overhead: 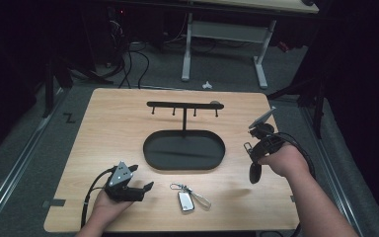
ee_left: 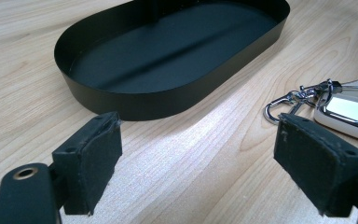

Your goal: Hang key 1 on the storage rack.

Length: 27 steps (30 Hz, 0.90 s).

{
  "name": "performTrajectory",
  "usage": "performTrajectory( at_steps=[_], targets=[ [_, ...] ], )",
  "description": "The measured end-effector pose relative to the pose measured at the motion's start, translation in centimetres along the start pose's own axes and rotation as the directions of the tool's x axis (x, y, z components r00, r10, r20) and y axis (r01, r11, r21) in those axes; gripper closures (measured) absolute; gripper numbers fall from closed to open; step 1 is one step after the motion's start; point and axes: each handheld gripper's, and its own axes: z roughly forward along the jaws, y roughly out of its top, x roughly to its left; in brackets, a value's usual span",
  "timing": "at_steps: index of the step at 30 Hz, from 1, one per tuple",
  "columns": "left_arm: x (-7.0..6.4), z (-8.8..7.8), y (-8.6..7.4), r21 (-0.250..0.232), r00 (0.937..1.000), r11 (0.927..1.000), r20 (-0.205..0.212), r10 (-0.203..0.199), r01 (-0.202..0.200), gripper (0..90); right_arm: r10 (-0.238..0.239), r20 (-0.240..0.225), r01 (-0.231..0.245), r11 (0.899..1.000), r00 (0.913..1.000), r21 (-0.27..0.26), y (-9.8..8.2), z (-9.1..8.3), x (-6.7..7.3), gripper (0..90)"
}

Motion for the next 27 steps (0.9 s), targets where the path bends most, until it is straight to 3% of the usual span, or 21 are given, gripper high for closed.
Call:
performTrajectory(
  at_steps=[17, 27],
  targets=[
    [0.1, -0.4, -0.3, 0.016, 1.0000, 0.9999, 0.003, -0.003, 0.003, 16.1, -0.072, -0.031, 0.071, 0.997, 0.9969, -0.023, 2.8, -1.0, 3.6, 80.6],
    [0.5, -1.5, -0.9, 0.001, 0.9994, 0.9997, -0.026, -0.024, 0.024, 15.7, -0.120, -0.056, 0.117, 0.992, 0.9912, -0.052, 4.6, -1.6, 5.5, 80.5]
  ],
)
